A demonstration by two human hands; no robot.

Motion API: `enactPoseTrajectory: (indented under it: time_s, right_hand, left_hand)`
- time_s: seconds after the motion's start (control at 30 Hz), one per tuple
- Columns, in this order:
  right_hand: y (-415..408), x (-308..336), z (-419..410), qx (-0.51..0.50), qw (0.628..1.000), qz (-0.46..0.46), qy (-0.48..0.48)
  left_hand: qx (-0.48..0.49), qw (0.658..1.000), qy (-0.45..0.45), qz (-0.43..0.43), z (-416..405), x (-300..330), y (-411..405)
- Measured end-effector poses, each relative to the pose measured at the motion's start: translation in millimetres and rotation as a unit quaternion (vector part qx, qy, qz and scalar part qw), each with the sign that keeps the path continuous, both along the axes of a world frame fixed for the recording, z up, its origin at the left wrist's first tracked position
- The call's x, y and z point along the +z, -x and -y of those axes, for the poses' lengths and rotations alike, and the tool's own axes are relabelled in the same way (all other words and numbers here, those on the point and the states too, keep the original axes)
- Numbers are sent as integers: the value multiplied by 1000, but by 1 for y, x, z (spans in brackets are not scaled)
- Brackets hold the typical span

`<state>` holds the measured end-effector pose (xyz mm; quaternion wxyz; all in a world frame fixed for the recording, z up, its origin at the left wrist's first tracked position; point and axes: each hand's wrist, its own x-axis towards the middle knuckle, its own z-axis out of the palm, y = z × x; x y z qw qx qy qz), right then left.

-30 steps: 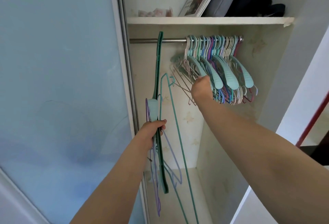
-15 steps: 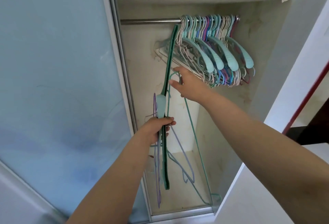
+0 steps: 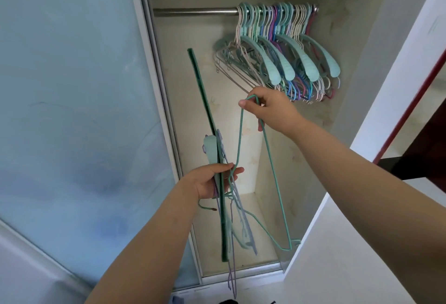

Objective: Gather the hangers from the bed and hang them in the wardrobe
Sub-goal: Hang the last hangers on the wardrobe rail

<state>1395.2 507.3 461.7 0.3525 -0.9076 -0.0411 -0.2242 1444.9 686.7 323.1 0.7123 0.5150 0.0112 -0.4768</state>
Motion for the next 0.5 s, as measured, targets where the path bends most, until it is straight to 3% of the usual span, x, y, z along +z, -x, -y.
enactPoseTrajectory:
  time_s: [0.23,0.5]
  right_hand:
    - [27,11,-19,48,999,4,18]
    - [54,12,-32,4,977,-39,212]
  left_hand:
    - [137,985,-98,44,16,-2,-11]
    - [257,959,-80,92,21,-11,-25]
